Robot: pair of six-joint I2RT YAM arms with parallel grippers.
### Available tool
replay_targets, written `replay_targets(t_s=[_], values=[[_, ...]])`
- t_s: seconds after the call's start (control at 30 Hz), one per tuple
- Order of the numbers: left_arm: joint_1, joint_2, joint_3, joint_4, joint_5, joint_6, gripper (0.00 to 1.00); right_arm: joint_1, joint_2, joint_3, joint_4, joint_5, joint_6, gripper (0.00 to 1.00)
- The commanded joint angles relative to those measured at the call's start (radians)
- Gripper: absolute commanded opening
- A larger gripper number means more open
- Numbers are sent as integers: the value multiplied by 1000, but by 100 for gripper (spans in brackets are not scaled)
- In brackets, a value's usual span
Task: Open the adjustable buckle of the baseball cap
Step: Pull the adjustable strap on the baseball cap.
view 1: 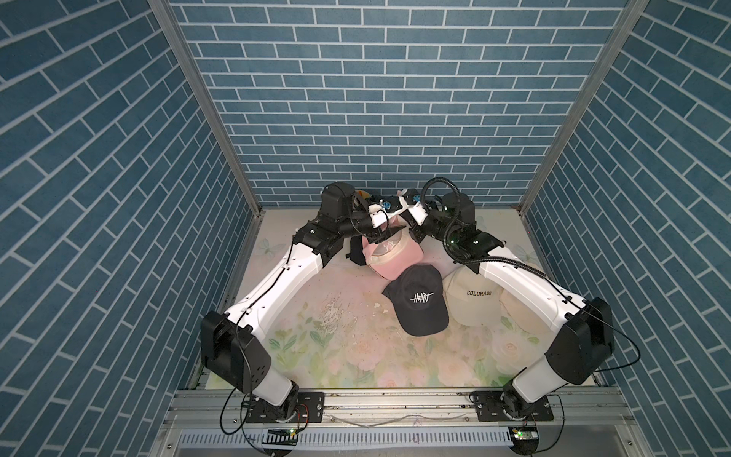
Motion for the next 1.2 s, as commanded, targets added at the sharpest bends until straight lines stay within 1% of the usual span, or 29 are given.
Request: replay_targets(t_s=[0.0, 0.07, 0.17, 0.2, 0.27, 0.33, 0.47, 0.6, 0.7, 0.87, 0.97, 1.07, 1.17], values=[[39, -17, -32, 66, 54, -81, 73, -6, -39, 30, 24, -60, -43, 0], [113, -22, -40, 150, 166, -196, 75, -14, -45, 14, 39, -86, -43, 0], [209, 3, -29, 275, 351, -374, 74, -20, -46, 14, 26, -107, -44, 0], [218, 18, -12, 280, 380, -393, 74, -19, -46, 17, 17, -111, -46, 0], [219, 58, 61, 217, 426, -375, 74, -21, -40, 27, -5, -123, -57, 0], [219, 97, 107, 204, 467, -393, 72, -21, -31, 43, -32, -133, -65, 0], [215, 140, 134, 221, 545, -453, 69, -21, -21, 61, -55, -154, -71, 0], [203, 160, 137, 211, 558, -465, 69, -20, -12, 83, -93, -166, -85, 0], [190, 186, 166, 187, 553, -462, 69, -20, -4, 97, -115, -177, -97, 0], [173, 216, 209, 173, 574, -470, 69, -20, 12, 112, -155, -176, -119, 0], [169, 219, 213, 179, 588, -480, 66, -20, 18, 111, -156, -172, -122, 0], [168, 221, 215, 181, 592, -483, 58, -19, 21, 111, -159, -163, -124, 0], [166, 222, 214, 177, 599, -482, 43, -20, 24, 106, -149, -149, -116, 0]])
